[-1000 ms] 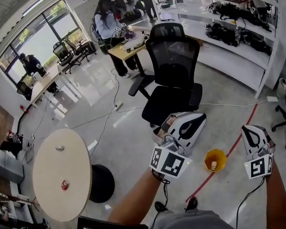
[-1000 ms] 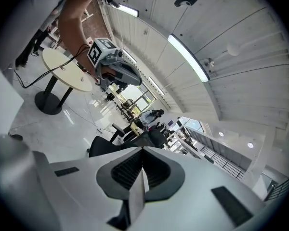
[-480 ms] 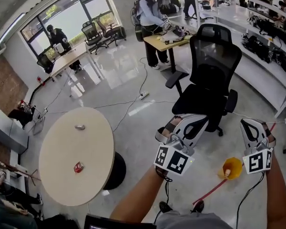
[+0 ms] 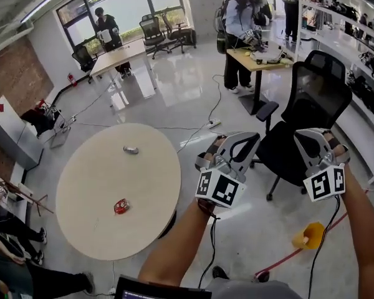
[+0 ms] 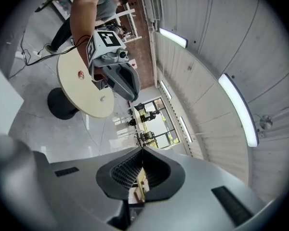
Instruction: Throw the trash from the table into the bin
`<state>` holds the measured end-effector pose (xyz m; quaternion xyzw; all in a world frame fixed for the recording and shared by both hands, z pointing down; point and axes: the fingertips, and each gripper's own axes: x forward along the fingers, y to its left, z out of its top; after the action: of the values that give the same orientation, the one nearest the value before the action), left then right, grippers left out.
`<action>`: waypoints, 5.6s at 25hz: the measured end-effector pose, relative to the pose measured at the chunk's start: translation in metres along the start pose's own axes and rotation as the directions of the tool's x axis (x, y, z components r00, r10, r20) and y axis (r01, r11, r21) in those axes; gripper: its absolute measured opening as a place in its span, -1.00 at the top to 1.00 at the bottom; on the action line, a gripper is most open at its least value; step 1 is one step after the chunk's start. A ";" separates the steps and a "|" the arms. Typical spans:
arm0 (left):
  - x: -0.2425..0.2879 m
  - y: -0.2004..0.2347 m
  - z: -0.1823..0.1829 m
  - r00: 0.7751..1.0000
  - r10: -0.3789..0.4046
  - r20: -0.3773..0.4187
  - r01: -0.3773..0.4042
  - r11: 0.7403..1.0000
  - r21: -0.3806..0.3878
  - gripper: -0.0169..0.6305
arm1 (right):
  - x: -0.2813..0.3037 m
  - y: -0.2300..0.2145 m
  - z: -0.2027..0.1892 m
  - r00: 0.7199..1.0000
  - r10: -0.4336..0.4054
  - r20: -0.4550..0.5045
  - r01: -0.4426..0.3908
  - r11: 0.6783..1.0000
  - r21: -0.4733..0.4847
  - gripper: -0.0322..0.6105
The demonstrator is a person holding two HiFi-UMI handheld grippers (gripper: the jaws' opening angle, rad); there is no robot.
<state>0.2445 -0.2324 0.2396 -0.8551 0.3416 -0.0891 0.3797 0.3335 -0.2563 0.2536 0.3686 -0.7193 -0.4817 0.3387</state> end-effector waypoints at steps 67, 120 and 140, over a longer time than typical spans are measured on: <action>-0.426 0.526 -0.375 0.700 0.616 -0.361 -0.626 0.773 0.104 0.81 | 0.646 0.193 0.623 0.528 0.542 0.653 -0.751 0.657 0.062 0.49; -0.217 0.204 -0.037 0.934 0.355 -0.026 -0.355 0.935 0.026 0.81 | 0.161 0.002 0.308 0.912 -0.069 0.405 0.014 0.991 0.136 0.38; -0.010 -0.066 0.171 0.938 -0.021 0.345 0.057 0.994 -0.095 0.81 | -0.164 -0.014 0.015 0.958 -0.224 -0.181 0.256 0.951 0.175 0.38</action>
<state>0.3412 -0.0938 0.1687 -0.8826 0.2573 0.0715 0.3869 0.4057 -0.1125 0.2142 0.5225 -0.6838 -0.4148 0.2956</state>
